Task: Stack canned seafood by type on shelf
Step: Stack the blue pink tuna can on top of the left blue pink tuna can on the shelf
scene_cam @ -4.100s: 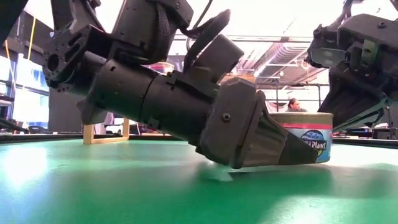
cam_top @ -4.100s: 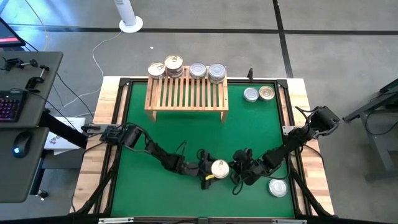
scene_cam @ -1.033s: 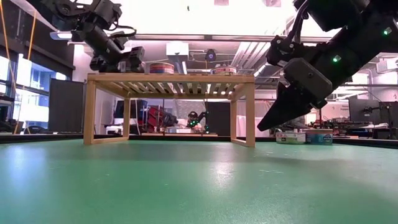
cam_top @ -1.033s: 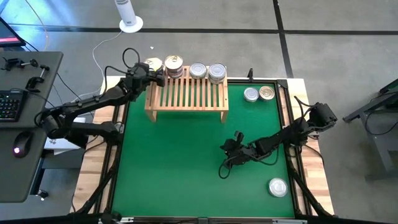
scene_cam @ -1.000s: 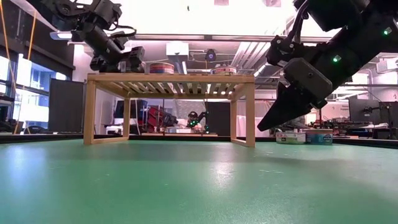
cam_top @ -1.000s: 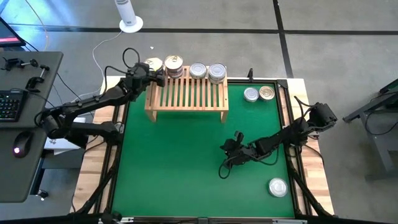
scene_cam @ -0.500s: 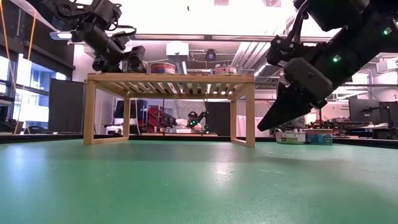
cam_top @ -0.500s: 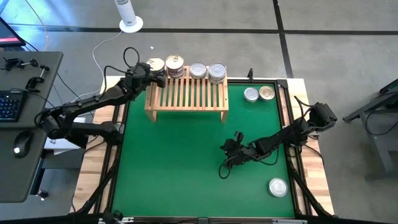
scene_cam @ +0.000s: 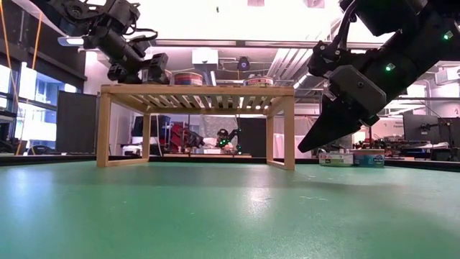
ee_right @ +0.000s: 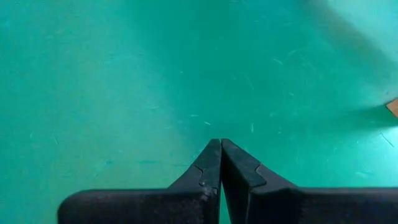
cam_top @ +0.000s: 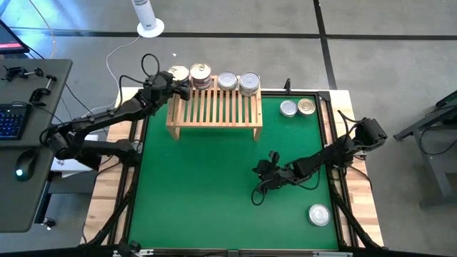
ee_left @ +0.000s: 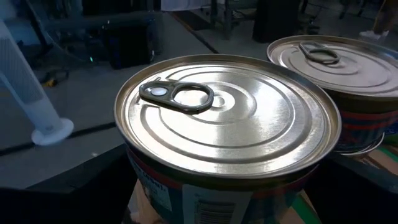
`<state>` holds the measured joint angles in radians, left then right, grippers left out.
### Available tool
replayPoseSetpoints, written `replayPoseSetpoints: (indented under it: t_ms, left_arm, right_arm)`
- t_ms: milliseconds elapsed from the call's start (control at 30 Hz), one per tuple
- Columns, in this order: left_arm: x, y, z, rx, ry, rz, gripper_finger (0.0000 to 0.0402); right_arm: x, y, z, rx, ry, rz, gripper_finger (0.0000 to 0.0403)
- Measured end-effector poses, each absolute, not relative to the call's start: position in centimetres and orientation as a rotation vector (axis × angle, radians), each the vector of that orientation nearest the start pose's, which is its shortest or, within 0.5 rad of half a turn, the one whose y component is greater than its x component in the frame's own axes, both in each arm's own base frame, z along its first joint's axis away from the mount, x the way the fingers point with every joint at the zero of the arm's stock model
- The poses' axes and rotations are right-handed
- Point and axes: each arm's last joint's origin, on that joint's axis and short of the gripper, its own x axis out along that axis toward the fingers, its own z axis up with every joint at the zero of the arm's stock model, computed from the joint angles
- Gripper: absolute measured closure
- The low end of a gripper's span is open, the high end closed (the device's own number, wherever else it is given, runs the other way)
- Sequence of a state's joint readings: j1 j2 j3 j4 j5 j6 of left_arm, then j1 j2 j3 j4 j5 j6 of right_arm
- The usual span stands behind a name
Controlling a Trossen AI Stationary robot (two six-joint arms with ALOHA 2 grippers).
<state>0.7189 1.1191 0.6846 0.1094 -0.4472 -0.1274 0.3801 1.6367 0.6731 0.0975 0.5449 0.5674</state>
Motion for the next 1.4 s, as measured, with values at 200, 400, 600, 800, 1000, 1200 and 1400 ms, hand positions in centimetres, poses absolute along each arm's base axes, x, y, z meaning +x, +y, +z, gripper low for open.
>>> replayPoseSetpoints:
  t_ms: [200, 400, 600, 800, 1000, 1200, 1400]
  left_arm:
    - [17.41, 16.84, 26.37, -0.182, 0.235, 1.161, 0.0011]
    - [17.52, 16.84, 26.61, -0.188, 0.227, 1.129, 0.0011]
    - [17.52, 16.83, 26.59, -0.19, 0.231, 1.125, 0.0011]
    - [17.49, 16.85, 26.61, -0.167, 0.242, 1.134, 0.0011]
    - [17.5, 16.85, 26.65, -0.141, 0.255, 1.13, 0.0011]
    - [17.5, 16.85, 26.65, -0.118, 0.271, 1.126, 0.0011]
    - [17.49, 16.84, 26.61, -0.128, 0.269, 1.127, 0.0011]
  right_arm:
    - [27.15, 9.23, 12.94, 0.151, 0.698, -0.364, 0.0402]
    - [27.14, 9.23, 12.94, 0.151, 0.698, -0.364, 0.0402]
    - [27.15, 9.23, 12.95, 0.151, 0.698, -0.364, 0.0402]
    - [27.18, 9.24, 12.98, 0.154, 0.693, -0.363, 0.0402]
    - [27.18, 9.24, 12.98, 0.154, 0.693, -0.363, 0.0402]
    - [27.19, 9.25, 12.98, 0.154, 0.693, -0.363, 0.0402]
    - [27.18, 9.24, 12.97, 0.155, 0.693, -0.363, 0.0402]
